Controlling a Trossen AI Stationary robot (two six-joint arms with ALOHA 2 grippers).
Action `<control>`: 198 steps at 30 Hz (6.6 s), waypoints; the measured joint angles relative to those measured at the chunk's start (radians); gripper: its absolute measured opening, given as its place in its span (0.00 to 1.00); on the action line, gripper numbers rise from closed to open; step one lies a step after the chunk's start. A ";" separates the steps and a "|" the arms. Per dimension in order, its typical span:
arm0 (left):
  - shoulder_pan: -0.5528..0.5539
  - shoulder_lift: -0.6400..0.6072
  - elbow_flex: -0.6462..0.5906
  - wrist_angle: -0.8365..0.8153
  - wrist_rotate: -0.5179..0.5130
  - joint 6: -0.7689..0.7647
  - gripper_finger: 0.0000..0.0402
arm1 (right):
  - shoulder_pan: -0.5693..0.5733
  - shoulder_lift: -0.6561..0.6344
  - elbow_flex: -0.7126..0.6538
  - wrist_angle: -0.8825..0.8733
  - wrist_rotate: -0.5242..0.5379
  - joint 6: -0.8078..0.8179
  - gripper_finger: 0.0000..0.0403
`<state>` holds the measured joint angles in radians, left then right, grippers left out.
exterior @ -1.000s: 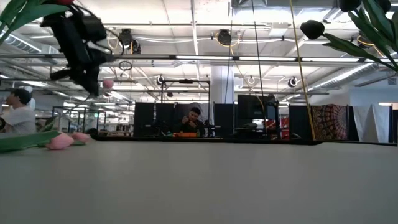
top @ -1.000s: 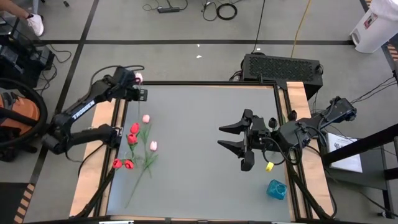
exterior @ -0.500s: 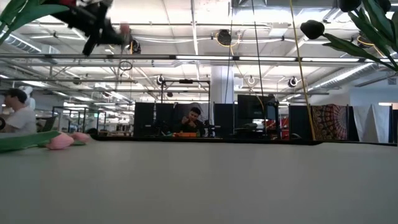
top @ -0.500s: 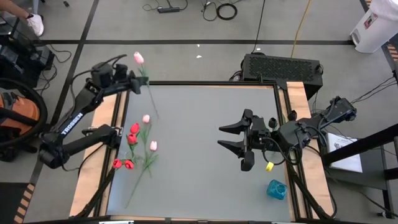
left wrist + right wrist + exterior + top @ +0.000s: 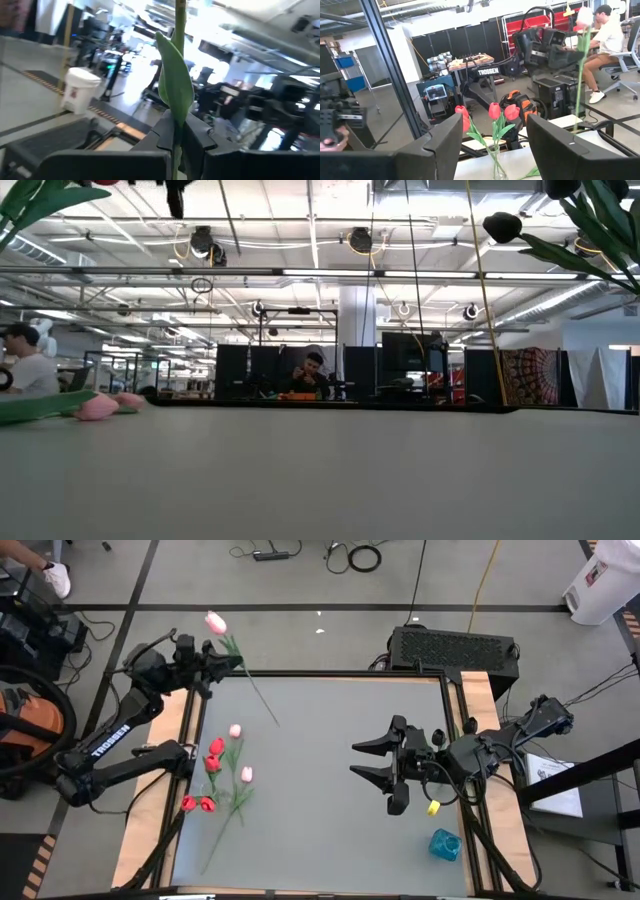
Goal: Sort flowers into vase by color
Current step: Put the top pink tulip into the blue vase
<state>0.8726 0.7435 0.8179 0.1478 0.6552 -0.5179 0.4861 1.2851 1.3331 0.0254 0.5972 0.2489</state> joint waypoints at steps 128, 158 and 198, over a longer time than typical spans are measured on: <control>-0.962 0.723 0.551 -0.025 -0.332 0.290 0.05 | -0.111 0.130 0.000 0.249 -0.080 0.203 0.20; -0.899 0.607 0.551 -0.231 -0.319 0.294 0.38 | -0.111 0.083 0.000 0.239 -0.128 0.141 0.00; -0.629 0.165 0.551 -0.820 -0.954 0.524 0.38 | 0.287 -0.426 0.000 -0.455 -0.118 0.088 0.00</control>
<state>0.2436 0.9090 1.3685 -0.6726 -0.2984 0.0066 0.7728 0.8592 1.3331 -0.4292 0.4795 0.3373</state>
